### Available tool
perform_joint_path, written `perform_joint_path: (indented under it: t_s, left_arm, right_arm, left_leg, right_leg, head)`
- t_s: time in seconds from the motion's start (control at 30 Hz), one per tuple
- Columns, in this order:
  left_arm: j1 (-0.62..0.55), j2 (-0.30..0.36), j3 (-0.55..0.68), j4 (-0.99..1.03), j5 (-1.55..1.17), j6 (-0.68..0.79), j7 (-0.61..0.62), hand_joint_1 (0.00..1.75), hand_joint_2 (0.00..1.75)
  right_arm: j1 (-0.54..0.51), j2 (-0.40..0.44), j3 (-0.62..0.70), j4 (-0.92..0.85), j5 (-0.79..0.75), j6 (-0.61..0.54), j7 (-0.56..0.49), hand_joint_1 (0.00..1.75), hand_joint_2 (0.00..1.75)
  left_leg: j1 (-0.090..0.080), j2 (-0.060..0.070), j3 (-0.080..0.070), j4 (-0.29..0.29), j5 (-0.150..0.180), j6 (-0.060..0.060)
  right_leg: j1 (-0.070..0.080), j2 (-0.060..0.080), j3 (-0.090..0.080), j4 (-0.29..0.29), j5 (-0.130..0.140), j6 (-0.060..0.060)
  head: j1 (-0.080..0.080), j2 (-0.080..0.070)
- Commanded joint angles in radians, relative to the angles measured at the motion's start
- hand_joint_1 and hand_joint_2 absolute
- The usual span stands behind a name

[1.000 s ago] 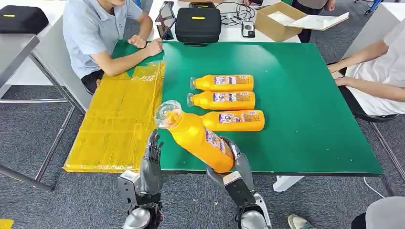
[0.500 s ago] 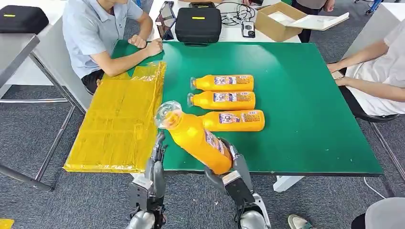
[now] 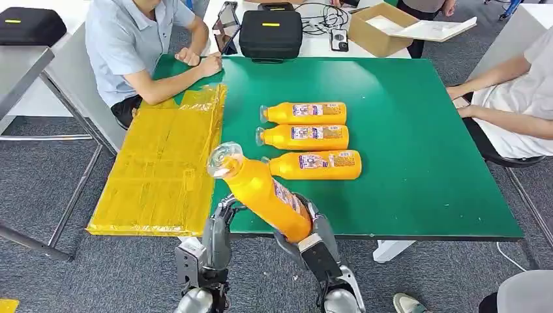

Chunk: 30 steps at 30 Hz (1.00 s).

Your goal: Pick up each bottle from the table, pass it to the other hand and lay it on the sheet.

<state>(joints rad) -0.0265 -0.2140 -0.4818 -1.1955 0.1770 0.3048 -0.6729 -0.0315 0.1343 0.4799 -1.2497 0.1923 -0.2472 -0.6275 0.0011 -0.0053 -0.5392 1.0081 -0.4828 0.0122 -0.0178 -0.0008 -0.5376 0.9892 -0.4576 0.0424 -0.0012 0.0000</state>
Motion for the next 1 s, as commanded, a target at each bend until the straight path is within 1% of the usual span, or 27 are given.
perform_joint_path:
  t_s: [0.03,0.33,0.37,0.53,0.8,0.9,0.97,1.0]
  left_arm:
    - [-0.024,0.029,-0.037,-0.010,-0.070,0.063,-0.025,0.00,0.00]
    - [-0.028,0.037,-0.054,0.033,-0.038,0.012,-0.025,0.00,0.00]
    - [-0.028,0.037,-0.054,0.033,-0.038,0.012,-0.025,0.00,1.75]
    - [-0.031,0.038,-0.066,0.033,-0.083,0.050,-0.025,0.00,1.75]
    - [-0.040,0.035,-0.073,0.062,-0.073,0.040,-0.025,0.00,1.75]
    - [-0.047,0.034,-0.081,0.067,-0.139,0.123,-0.025,0.00,1.75]
    - [-0.058,0.030,-0.091,0.085,-0.187,0.187,-0.025,0.00,1.75]
    - [-0.060,0.028,-0.091,0.089,-0.183,0.185,-0.025,0.00,1.75]
  right_arm:
    - [-0.050,-0.007,0.019,0.078,-0.007,0.007,0.002,1.75,1.75]
    - [-0.050,-0.012,-0.009,0.077,-0.020,0.005,0.002,1.75,1.75]
    - [-0.050,-0.012,-0.009,0.077,-0.020,0.005,0.002,1.75,1.75]
    - [-0.056,-0.007,-0.007,0.093,-0.022,0.012,0.002,1.75,1.75]
    - [-0.058,-0.008,-0.003,0.099,-0.012,0.007,0.000,1.75,1.75]
    - [-0.060,-0.007,0.007,0.103,-0.009,0.014,0.001,1.75,1.75]
    - [-0.066,-0.007,0.021,0.119,0.015,-0.002,0.000,1.75,1.75]
    - [-0.067,-0.006,0.023,0.121,0.016,-0.002,0.000,1.75,1.75]
  left_leg:
    - [0.001,0.001,0.000,0.000,0.000,-0.001]
    - [0.001,0.001,0.001,-0.001,0.001,-0.001]
    - [0.001,0.001,0.000,0.000,0.001,-0.001]
    - [0.001,0.001,0.001,-0.001,0.001,-0.001]
    - [0.000,0.001,0.001,-0.001,0.001,-0.001]
    - [0.000,0.000,0.000,-0.001,0.001,-0.001]
    - [0.000,0.001,0.000,-0.001,0.001,-0.001]
    - [0.001,0.001,0.000,0.000,0.000,-0.001]
  right_leg:
    - [0.001,0.001,0.000,-0.001,0.001,-0.002]
    - [0.001,0.000,0.001,-0.001,0.001,-0.002]
    - [0.002,0.000,0.001,-0.001,0.001,-0.002]
    - [0.002,0.001,0.001,-0.002,0.002,-0.002]
    - [0.001,0.000,0.000,-0.001,0.001,-0.001]
    - [0.001,0.000,0.000,-0.001,0.001,-0.001]
    - [0.001,0.000,0.000,-0.001,0.001,-0.001]
    - [0.001,0.000,0.000,-0.001,0.001,-0.001]
  head:
    - [0.000,0.000]
    - [0.000,0.000]
    - [0.000,0.000]
    - [0.000,0.000]
    - [0.000,0.000]
    - [0.000,0.000]
    - [0.000,0.000]
    - [0.000,0.000]
